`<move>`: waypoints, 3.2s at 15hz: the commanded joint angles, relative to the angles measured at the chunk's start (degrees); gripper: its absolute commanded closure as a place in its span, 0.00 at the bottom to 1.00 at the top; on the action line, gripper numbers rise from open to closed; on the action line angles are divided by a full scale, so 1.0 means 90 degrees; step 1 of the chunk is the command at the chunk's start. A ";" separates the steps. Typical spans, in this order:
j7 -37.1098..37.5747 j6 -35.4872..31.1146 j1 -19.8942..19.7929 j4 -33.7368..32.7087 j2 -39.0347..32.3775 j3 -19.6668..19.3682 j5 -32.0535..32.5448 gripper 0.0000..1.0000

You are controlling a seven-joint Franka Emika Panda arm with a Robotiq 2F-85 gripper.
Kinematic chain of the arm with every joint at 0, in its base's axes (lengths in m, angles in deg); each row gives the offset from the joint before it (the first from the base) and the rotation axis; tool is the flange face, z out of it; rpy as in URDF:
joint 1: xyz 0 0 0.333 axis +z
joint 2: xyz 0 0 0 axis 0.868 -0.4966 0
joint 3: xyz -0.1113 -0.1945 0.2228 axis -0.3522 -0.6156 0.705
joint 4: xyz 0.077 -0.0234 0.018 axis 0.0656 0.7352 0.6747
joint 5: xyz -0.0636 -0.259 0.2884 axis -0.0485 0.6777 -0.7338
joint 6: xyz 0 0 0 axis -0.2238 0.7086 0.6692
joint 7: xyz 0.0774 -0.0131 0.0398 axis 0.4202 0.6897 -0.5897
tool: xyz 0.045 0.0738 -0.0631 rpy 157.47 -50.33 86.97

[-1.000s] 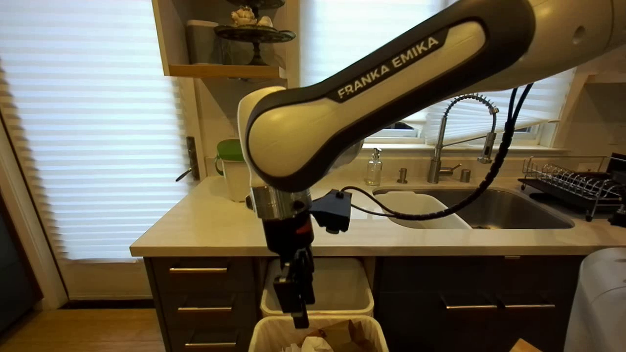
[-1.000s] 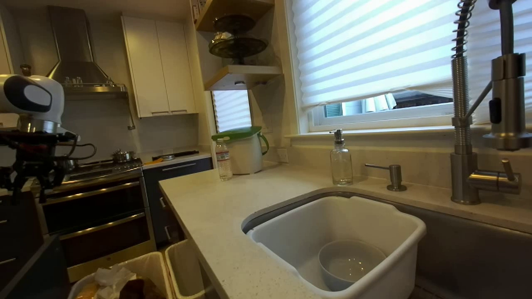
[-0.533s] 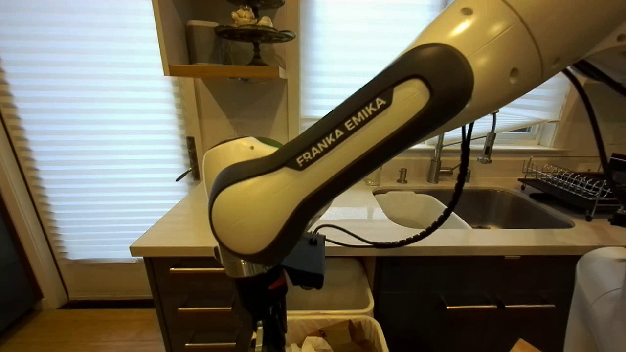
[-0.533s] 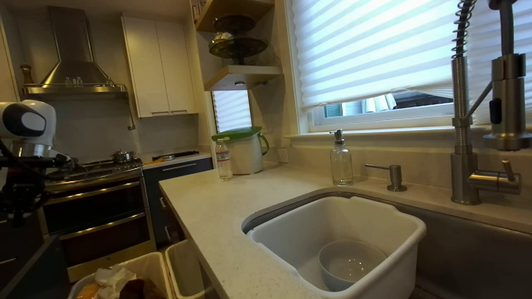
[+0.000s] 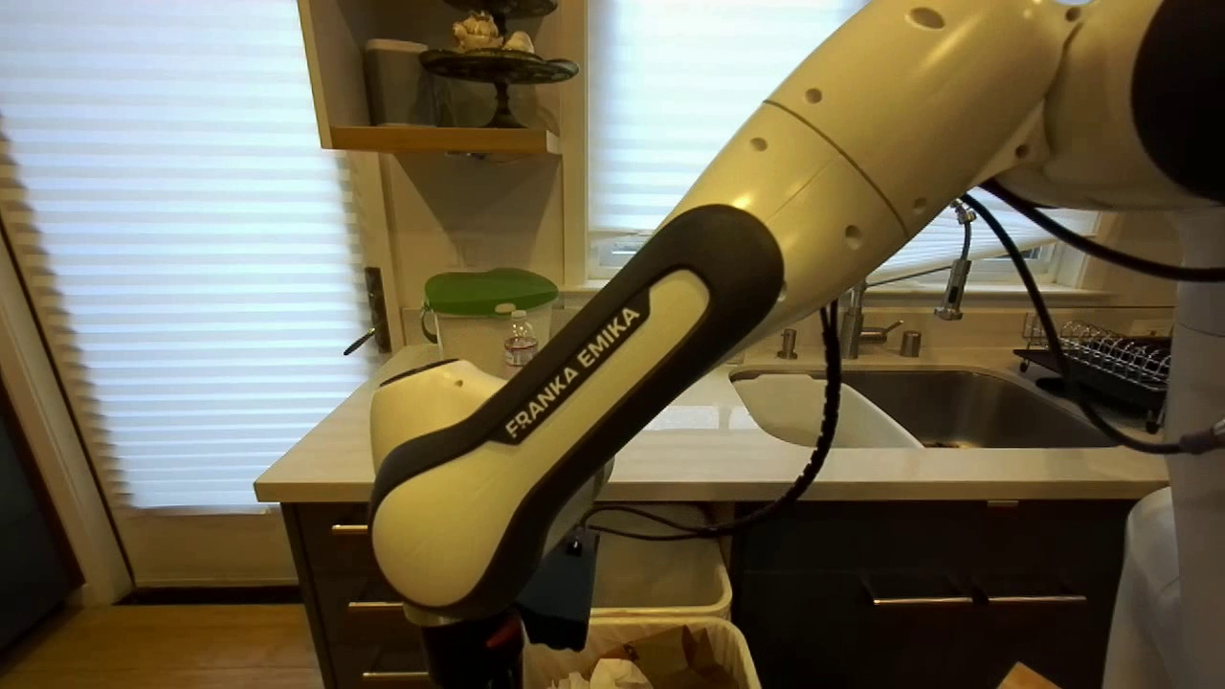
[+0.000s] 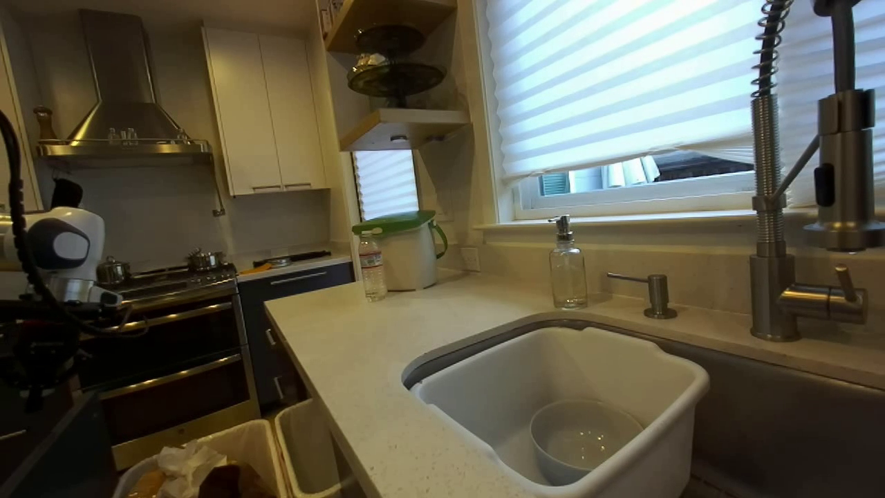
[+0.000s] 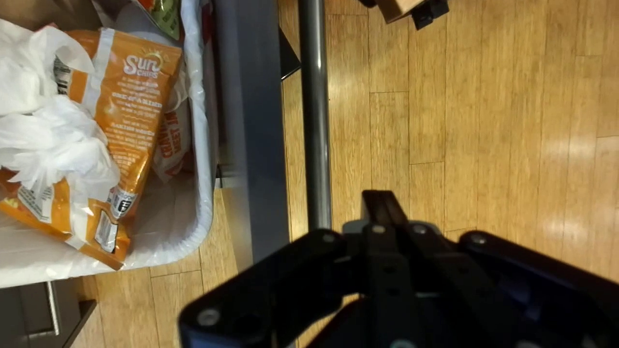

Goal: Close the open drawer at the bottom

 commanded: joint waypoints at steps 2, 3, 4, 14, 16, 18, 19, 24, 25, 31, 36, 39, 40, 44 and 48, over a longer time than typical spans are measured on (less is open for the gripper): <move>0.0246 -0.0296 -0.0013 -0.0230 -0.0544 0.0004 0.0429 1.00; 0.0283 -0.0368 -0.0011 -0.0238 -0.0590 0.0000 0.0520 1.00; 0.0381 -0.0431 0.0012 -0.0242 -0.0618 -0.0023 0.0683 1.00; 0.1876 -0.0605 0.0033 0.0003 -0.0553 -0.0309 0.1883 1.00; 0.2187 -0.0743 0.0014 0.0195 -0.0516 -0.0430 0.2044 1.00; 0.2515 -0.0858 -0.0008 0.0348 -0.0416 -0.0541 0.2205 1.00; 0.2776 -0.0864 -0.0009 0.0460 -0.0312 -0.0631 0.2372 1.00; 0.3874 -0.0896 -0.0134 0.0917 -0.0036 -0.1041 0.3221 1.00; 0.4093 -0.0912 -0.0170 0.0975 -0.0023 -0.1122 0.3403 1.00; 0.4447 -0.1318 -0.0664 0.1341 0.0095 -0.1647 0.4291 1.00; 0.4501 -0.1530 -0.1132 0.1468 0.0149 -0.2062 0.4956 1.00; 0.4436 -0.1692 -0.1349 0.1431 0.0099 -0.2185 0.5198 1.00; 0.4454 -0.1721 -0.1391 0.1423 0.0091 -0.2206 0.5279 1.00; 0.4652 -0.1512 -0.1404 0.1415 0.0204 -0.2211 0.5658 1.00; 0.4910 -0.1040 -0.1350 0.1309 0.0185 -0.2173 0.6171 1.00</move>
